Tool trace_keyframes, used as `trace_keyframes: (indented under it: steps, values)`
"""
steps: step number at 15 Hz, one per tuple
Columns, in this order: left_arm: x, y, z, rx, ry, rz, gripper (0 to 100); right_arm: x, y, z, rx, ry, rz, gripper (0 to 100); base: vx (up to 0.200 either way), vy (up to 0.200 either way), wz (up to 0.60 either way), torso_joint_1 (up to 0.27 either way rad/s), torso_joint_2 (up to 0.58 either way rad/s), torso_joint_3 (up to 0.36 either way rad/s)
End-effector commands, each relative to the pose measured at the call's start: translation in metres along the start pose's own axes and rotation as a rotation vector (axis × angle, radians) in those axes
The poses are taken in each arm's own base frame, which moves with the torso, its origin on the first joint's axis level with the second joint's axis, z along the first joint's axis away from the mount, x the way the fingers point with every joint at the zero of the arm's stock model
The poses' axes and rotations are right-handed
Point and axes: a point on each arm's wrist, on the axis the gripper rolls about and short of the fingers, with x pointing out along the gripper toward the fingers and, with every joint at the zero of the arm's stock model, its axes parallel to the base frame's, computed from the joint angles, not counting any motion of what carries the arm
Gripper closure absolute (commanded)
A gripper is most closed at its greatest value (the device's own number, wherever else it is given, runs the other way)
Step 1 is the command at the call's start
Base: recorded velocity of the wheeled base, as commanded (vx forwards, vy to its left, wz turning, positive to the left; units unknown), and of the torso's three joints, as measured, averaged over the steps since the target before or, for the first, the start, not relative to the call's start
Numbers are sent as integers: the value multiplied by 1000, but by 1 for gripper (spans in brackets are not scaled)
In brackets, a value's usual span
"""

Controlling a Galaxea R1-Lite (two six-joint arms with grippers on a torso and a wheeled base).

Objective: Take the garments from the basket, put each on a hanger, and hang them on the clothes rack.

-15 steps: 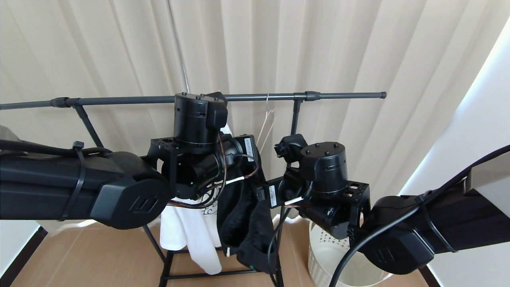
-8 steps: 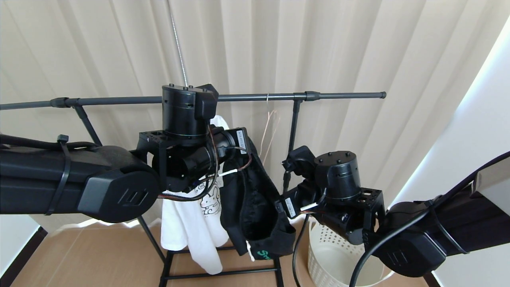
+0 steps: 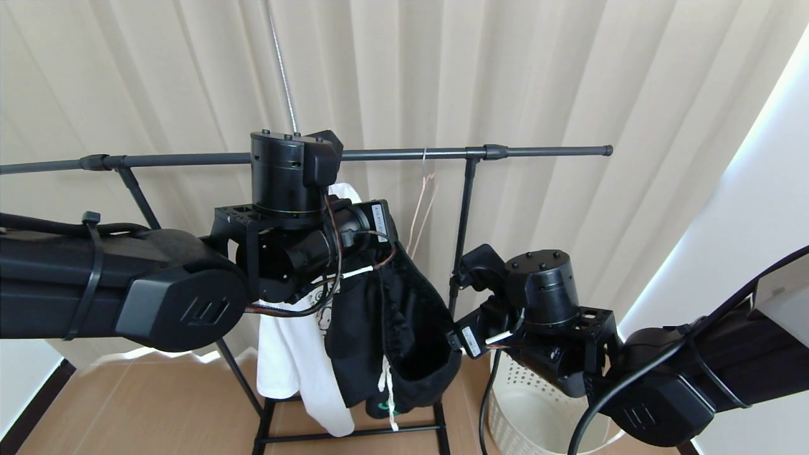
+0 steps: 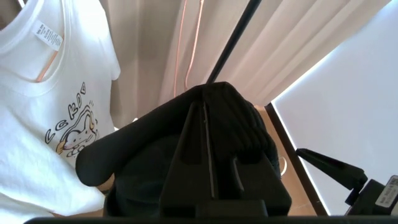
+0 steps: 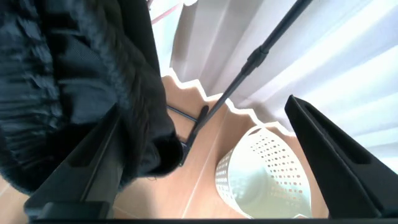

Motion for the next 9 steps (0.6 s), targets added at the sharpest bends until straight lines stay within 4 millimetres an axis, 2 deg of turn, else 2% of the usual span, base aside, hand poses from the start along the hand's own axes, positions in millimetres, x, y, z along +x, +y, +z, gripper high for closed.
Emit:
trace_keyframes:
  steps: [1,9]
  values:
    - [0,0,0,0,0,0,100,1,1,-5,-11,16,3,0,0,0,0,0,0,0]
    - [-3,0,3,-1,-7,-4,100,4,3,-9,-24,29,5,0,0,0,0,0,0,0]
